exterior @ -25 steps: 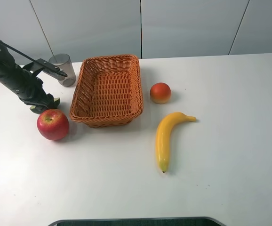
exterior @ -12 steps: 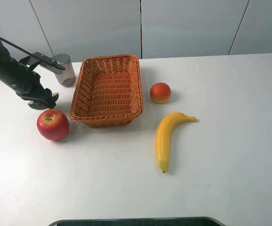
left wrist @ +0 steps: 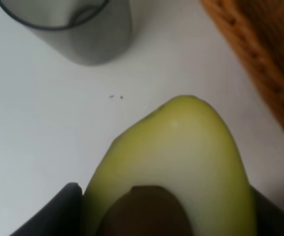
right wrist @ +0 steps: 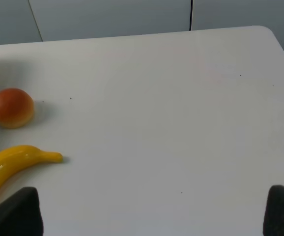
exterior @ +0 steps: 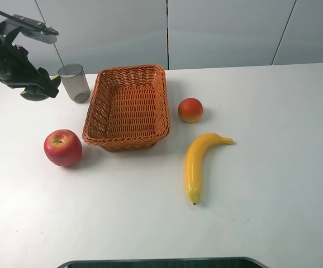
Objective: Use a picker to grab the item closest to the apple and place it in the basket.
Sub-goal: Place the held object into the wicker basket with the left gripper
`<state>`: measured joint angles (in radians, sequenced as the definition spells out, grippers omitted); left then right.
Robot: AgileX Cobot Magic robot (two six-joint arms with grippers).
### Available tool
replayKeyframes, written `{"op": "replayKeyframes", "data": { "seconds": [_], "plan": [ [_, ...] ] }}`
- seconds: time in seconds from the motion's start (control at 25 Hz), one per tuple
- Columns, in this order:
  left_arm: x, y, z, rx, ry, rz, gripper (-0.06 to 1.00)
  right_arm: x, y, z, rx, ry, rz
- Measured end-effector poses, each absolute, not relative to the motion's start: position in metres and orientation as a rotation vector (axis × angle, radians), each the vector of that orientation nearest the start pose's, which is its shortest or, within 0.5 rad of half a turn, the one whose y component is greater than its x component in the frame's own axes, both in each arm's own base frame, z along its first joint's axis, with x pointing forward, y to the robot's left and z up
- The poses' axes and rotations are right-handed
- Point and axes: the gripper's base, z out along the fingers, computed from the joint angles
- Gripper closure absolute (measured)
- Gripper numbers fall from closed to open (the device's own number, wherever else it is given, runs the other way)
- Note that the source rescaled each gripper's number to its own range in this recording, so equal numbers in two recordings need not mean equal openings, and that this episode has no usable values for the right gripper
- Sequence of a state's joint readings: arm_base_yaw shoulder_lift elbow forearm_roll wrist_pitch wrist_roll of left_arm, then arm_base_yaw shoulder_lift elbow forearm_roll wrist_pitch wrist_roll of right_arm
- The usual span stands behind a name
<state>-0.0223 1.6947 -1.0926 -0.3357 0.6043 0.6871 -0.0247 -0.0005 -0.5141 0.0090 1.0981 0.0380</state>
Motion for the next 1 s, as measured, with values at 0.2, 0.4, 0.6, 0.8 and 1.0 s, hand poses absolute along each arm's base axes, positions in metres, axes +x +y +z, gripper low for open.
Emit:
{"op": "replayKeyframes", "data": {
  "seconds": [0.2,0.4,0.6,0.8,1.0],
  "plan": [
    [0.329,-0.049,0.245,0.681,2.471,-0.162,0.93,-0.008,0.001,0.278,0.064,2.066,0.019],
    [0.316,-0.098,0.252,0.799,2.422,-0.235,0.93,-0.008,0.001,0.278,0.064,2.066,0.019],
    [0.309,-0.136,0.255,0.785,2.352,-0.276,0.94,-0.008,0.001,0.278,0.064,2.066,0.019],
    [0.312,-0.162,0.242,0.809,2.296,-0.284,0.94,-0.008,0.001,0.278,0.064,2.066,0.019],
    [0.327,-0.168,0.215,0.741,2.319,-0.273,0.94,-0.008,0.001,0.278,0.064,2.066,0.019]
  ]
}}
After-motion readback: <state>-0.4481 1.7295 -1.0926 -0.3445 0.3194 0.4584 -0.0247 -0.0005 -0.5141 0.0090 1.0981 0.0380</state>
